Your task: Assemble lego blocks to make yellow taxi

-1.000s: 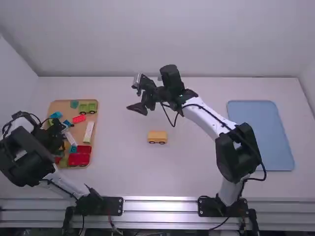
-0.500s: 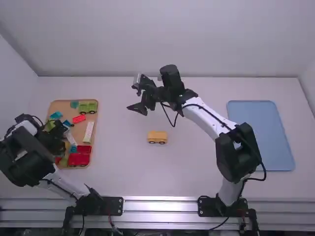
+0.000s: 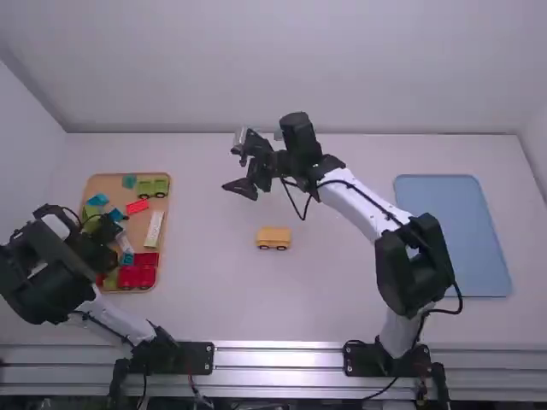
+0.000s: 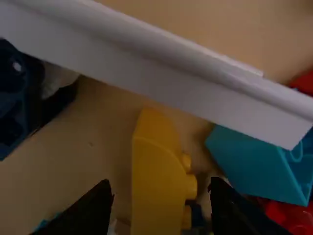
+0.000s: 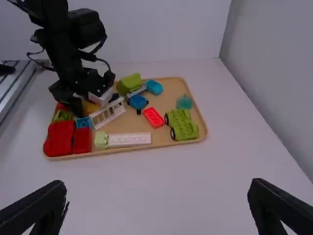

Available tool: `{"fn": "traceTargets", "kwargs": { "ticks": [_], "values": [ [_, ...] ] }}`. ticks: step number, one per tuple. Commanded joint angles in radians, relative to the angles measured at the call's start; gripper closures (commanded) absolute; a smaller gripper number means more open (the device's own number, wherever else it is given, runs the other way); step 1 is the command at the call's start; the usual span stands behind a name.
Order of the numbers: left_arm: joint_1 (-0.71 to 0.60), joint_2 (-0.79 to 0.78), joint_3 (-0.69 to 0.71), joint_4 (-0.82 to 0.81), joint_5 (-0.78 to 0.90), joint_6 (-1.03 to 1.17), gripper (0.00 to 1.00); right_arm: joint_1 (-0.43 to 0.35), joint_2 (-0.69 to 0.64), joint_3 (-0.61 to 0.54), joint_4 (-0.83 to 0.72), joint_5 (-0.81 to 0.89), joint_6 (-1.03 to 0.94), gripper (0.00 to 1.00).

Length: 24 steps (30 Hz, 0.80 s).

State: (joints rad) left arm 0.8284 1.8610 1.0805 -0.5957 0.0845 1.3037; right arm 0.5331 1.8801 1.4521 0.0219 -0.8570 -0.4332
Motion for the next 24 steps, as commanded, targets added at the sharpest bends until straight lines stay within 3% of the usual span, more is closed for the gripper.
{"fn": "traceTargets", "kwargs": {
  "ticks": [1, 7, 10, 11, 18, 24],
  "values": [
    [-0.003, 0.029, -0.008, 0.0, 0.0, -0.023, 0.48, -0.011, 0.002, 0.027, -0.007, -0.01, -0.012, 0.01],
    [-0.003, 0.041, -0.008, -0.004, -0.048, -0.024, 0.54, -0.01, 0.002, 0.028, -0.01, -0.009, -0.013, 0.01],
    [-0.003, 0.041, -0.008, 0.0, -0.048, -0.024, 0.67, -0.017, 0.002, 0.028, -0.01, -0.008, -0.012, 0.01],
    [-0.003, 0.041, -0.008, 0.003, -0.044, -0.025, 0.8, -0.017, 0.002, 0.028, -0.011, -0.01, -0.013, 0.01],
    [-0.003, 0.041, 0.001, 0.018, 0.012, -0.046, 0.8, -0.022, 0.002, 0.027, -0.011, -0.009, -0.012, 0.01],
    [-0.004, 0.04, 0.076, 0.009, 0.005, -0.247, 0.87, -0.024, 0.002, 0.027, -0.011, -0.01, -0.013, 0.01]
  ]
}}
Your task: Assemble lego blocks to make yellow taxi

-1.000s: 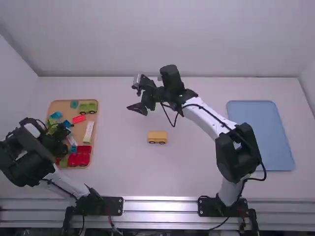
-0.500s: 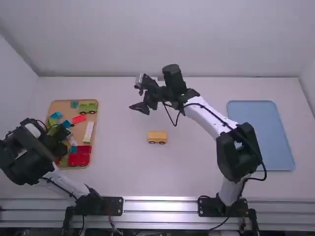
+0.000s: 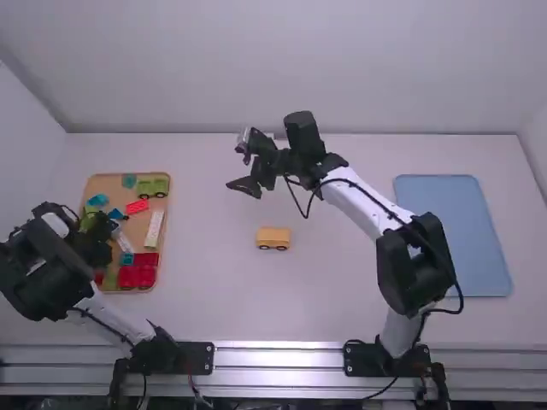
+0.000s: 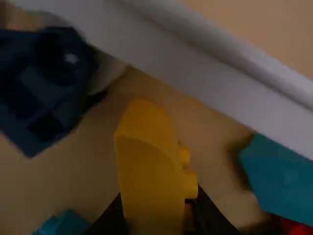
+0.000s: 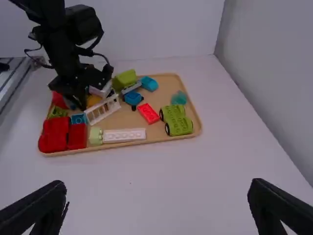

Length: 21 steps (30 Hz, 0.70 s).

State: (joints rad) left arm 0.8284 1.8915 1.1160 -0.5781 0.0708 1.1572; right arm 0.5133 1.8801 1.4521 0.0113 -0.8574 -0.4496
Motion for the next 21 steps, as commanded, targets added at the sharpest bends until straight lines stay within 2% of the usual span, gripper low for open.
{"fn": "traceTargets", "kwargs": {
  "ticks": [1, 4, 8, 11, 16, 18, 20, 21],
  "values": [
    [-0.004, 0.01, 0.063, -0.026, 0.019, -0.132, 0.9, -0.004, 0.002, 0.027, 0.0, -0.008, 0.004, 0.01],
    [-0.004, 0.01, 0.134, -0.098, 0.019, -0.228, 0.95, -0.004, 0.002, 0.027, 0.001, -0.006, 0.004, 0.01],
    [-0.004, 0.01, 0.237, -0.203, 0.057, -0.354, 0.94, -0.003, 0.002, 0.027, 0.004, -0.006, 0.004, 0.01],
    [-0.004, 0.01, 0.341, -0.299, 0.153, -0.437, 0.94, -0.003, 0.002, 0.028, 0.006, -0.006, 0.004, 0.01],
    [-0.005, 0.01, 0.471, -0.432, 0.341, -0.435, 0.91, -0.003, 0.002, 0.028, 0.007, -0.007, 0.004, 0.01],
    [-0.005, 0.01, 0.521, -0.478, 0.468, -0.436, 0.9, -0.003, 0.002, 0.028, 0.008, -0.006, 0.004, 0.01],
    [-0.005, 0.01, 0.555, -0.509, 0.566, -0.436, 0.98, -0.003, 0.002, 0.028, 0.01, -0.007, 0.004, 0.01],
    [-0.004, 0.01, 0.57, -0.523, 0.62, -0.437, 0.98, -0.003, 0.002, 0.028, 0.011, -0.006, 0.004, 0.01]
  ]
}}
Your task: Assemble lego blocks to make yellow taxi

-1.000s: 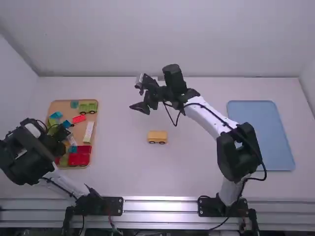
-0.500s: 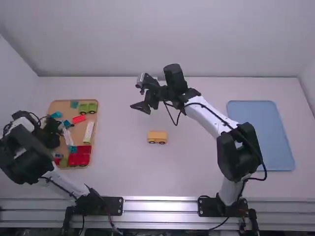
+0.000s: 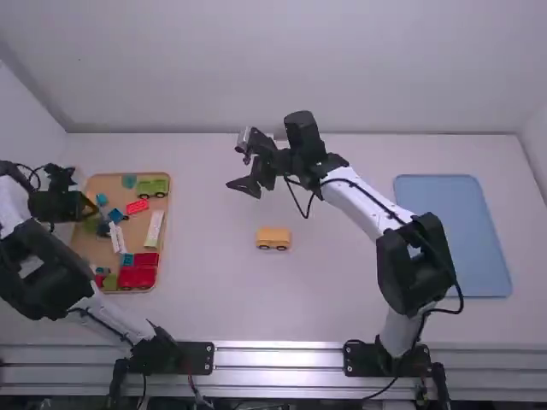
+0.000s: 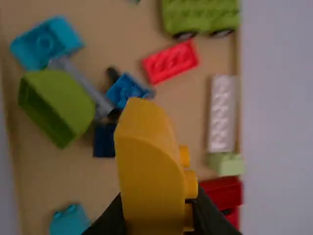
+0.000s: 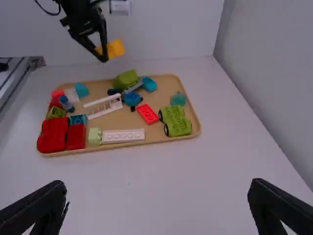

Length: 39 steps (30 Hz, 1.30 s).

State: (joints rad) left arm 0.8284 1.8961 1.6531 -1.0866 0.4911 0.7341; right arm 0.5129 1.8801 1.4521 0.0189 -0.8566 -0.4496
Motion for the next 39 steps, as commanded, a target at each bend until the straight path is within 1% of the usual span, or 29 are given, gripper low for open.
{"fn": "traceTargets", "kwargs": {
  "ticks": [1, 4, 5, 8, 11, 15, 16, 18, 19, 22, 23, 26, 27, 29, 30, 33, 34, 36, 37, 39],
  "values": [
    [-0.005, 0.005, 0.045, -0.033, 0.264, -0.018, 0.98, -0.003, 0.002, 0.028, 0.003, -0.007, 0.004, 0.01],
    [-0.019, 0.005, 0.053, -0.06, 0.431, -0.019, 0.98, -0.003, 0.002, 0.028, 0.0, -0.008, 0.005, 0.01],
    [-0.027, 0.005, 0.053, -0.062, 0.444, -0.017, 0.98, -0.003, 0.002, 0.028, -0.001, -0.01, 0.008, 0.01],
    [-0.064, 0.004, 0.053, -0.09, 0.425, 0.02, 0.98, -0.003, 0.002, 0.028, 0.003, -0.01, 0.05, 0.01],
    [-0.111, -0.001, 0.046, -0.087, 0.364, 0.017, 0.98, -0.003, 0.002, 0.028, 0.003, -0.01, 0.064, 0.01],
    [-0.199, -0.06, -0.04, 0.035, 0.286, -0.043, 0.98, -0.003, 0.002, 0.028, 0.003, -0.01, 0.064, 0.01],
    [-0.215, -0.081, -0.076, 0.087, 0.261, -0.082, 0.98, -0.004, 0.002, 0.028, 0.003, -0.01, 0.065, 0.01],
    [-0.264, -0.16, -0.198, 0.248, 0.195, -0.185, 0.98, -0.004, 0.002, 0.028, 0.003, -0.009, 0.086, 0.01],
    [-0.272, -0.173, -0.219, 0.273, 0.186, -0.204, 0.98, -0.003, 0.002, 0.028, 0.003, -0.01, 0.092, 0.01],
    [-0.373, -0.333, -0.442, 0.525, 0.134, -0.319, 0.98, -0.013, 0.002, 0.028, 0.011, -0.01, 0.145, 0.01],
    [-0.383, -0.349, -0.463, 0.548, 0.127, -0.324, 0.98, -0.015, 0.002, 0.028, 0.011, -0.01, 0.153, 0.01],
    [-0.526, -0.51, -0.673, 0.81, 0.042, -0.406, 0.98, -0.036, 0.002, 0.028, 0.022, -0.007, 0.251, 0.01],
    [-0.542, -0.524, -0.692, 0.837, 0.032, -0.413, 0.98, -0.038, 0.002, 0.028, 0.021, -0.008, 0.258, 0.01],
    [-0.676, -0.612, -0.825, 1.032, -0.071, -0.461, 0.98, -0.05, 0.002, 0.027, 0.019, -0.011, 0.3, 0.01],
    [-0.753, -0.649, -0.893, 1.141, -0.13, -0.485, 0.95, -0.055, 0.002, 0.024, 0.019, -0.011, 0.304, 0.01],
    [-0.846, -0.684, -0.981, 1.291, -0.205, -0.519, 0.93, -0.055, 0.008, 0.017, 0.032, -0.012, 0.304, 0.02],
    [-0.891, -0.69, -1.028, 1.385, -0.228, -0.561, 0.98, -0.054, 0.011, 0.009, 0.042, -0.012, 0.304, 0.04],
    [-0.909, -0.69, -1.058, 1.445, -0.217, -0.593, 0.98, -0.054, 0.011, -0.002, 0.052, -0.036, 0.304, 0.06],
    [-0.91, -0.689, -1.074, 1.473, -0.19, -0.614, 0.98, -0.06, 0.011, -0.011, 0.065, -0.09, 0.305, 0.09],
    [-0.904, -0.683, -1.079, 1.487, -0.182, -0.639, 0.98, -0.076, 0.011, -0.025, 0.084, -0.15, 0.317, 0.11]
  ]
}}
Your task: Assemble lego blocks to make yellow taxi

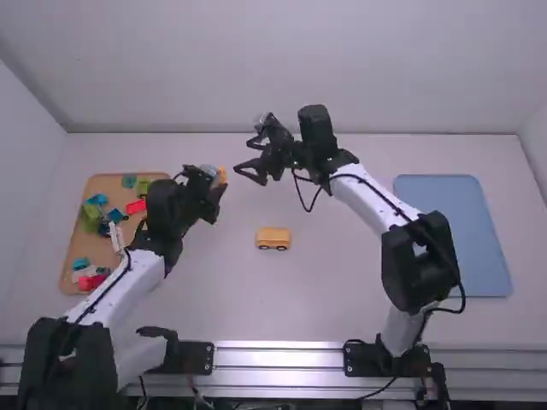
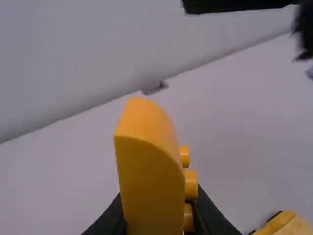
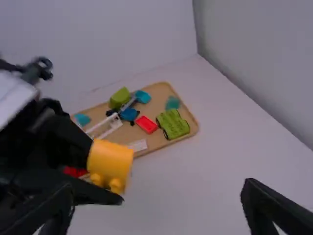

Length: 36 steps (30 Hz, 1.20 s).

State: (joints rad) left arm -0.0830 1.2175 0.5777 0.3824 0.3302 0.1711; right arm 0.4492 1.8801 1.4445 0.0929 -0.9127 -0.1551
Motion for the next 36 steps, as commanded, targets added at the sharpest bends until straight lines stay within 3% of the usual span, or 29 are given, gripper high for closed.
{"fn": "traceTargets", "kwargs": {
  "ticks": [1, 7, 11, 17, 23, 29, 36],
  "values": [
    [0.007, 0.0, -0.003, 0.023, -0.015, -0.09, 0.98, -0.021, 0.011, -0.025, 0.024, -0.108, 0.043, 0.12],
    [-0.001, 0.033, -0.003, 0.107, 0.091, -0.132, 0.98, -0.027, 0.011, -0.134, 0.219, -0.112, 0.149, 0.14],
    [-0.003, 0.07, -0.003, 0.192, 0.168, -0.16, 0.98, -0.016, 0.011, -0.216, 0.45, -0.082, 0.291, 0.07],
    [-0.022, 0.128, -0.003, 0.296, 0.222, -0.181, 0.98, 0.002, 0.011, -0.233, 0.454, -0.052, 0.332, 0.07],
    [-0.093, 0.183, -0.003, 0.342, 0.1, -0.182, 0.98, 0.029, 0.011, -0.233, 0.449, 0.029, 0.341, 0.1],
    [-0.112, 0.183, -0.003, 0.375, 0.073, -0.189, 0.98, 0.033, 0.011, -0.234, 0.426, 0.058, 0.341, 0.19],
    [-0.114, 0.183, -0.003, 0.396, 0.068, -0.209, 0.98, 0.034, 0.011, -0.234, 0.426, 0.054, 0.338, 0.36]
  ]
}}
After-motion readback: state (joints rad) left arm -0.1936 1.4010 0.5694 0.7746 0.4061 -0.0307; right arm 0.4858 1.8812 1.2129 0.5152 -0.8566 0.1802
